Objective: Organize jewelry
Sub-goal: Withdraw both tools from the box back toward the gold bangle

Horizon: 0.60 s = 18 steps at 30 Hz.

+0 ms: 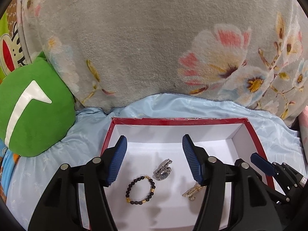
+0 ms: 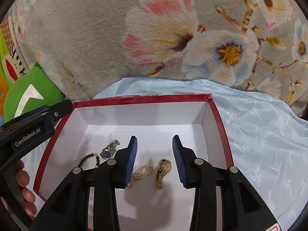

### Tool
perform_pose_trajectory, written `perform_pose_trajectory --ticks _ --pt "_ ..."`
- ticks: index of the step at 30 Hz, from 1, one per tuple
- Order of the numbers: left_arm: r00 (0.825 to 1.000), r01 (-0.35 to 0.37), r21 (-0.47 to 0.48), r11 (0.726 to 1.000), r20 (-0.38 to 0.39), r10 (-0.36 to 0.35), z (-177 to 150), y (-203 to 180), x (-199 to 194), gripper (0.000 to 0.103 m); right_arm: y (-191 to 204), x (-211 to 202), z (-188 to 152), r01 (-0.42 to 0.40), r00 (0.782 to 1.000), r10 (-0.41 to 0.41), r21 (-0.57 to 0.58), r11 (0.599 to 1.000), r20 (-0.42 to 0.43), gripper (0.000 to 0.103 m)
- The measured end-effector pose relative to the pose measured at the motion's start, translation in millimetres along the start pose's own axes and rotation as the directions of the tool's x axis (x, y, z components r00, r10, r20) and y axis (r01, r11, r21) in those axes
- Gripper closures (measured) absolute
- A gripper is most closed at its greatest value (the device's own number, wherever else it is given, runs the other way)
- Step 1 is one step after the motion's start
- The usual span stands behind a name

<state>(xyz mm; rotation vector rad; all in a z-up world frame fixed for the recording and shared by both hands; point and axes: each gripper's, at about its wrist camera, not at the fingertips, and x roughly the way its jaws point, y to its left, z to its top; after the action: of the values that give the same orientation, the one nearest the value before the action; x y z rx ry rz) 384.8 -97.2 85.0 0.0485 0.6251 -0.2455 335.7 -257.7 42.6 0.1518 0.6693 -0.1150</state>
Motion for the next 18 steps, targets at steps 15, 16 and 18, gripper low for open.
perform_pose_trajectory --ticks 15,16,18 --pt "0.999 -0.002 -0.007 1.000 -0.037 0.002 -22 1 -16 0.045 2 -23 -17 0.007 1.000 -0.007 -0.004 1.000 -0.017 0.065" --pt "0.999 -0.005 -0.006 1.000 -0.042 0.005 -25 2 -17 0.045 1 -26 -20 0.006 1.000 -0.006 0.002 1.000 -0.020 0.065" --pt "0.999 -0.004 -0.006 1.000 -0.053 0.004 -36 7 -24 0.045 -3 -33 -27 0.004 1.000 -0.004 0.013 1.000 -0.024 0.065"
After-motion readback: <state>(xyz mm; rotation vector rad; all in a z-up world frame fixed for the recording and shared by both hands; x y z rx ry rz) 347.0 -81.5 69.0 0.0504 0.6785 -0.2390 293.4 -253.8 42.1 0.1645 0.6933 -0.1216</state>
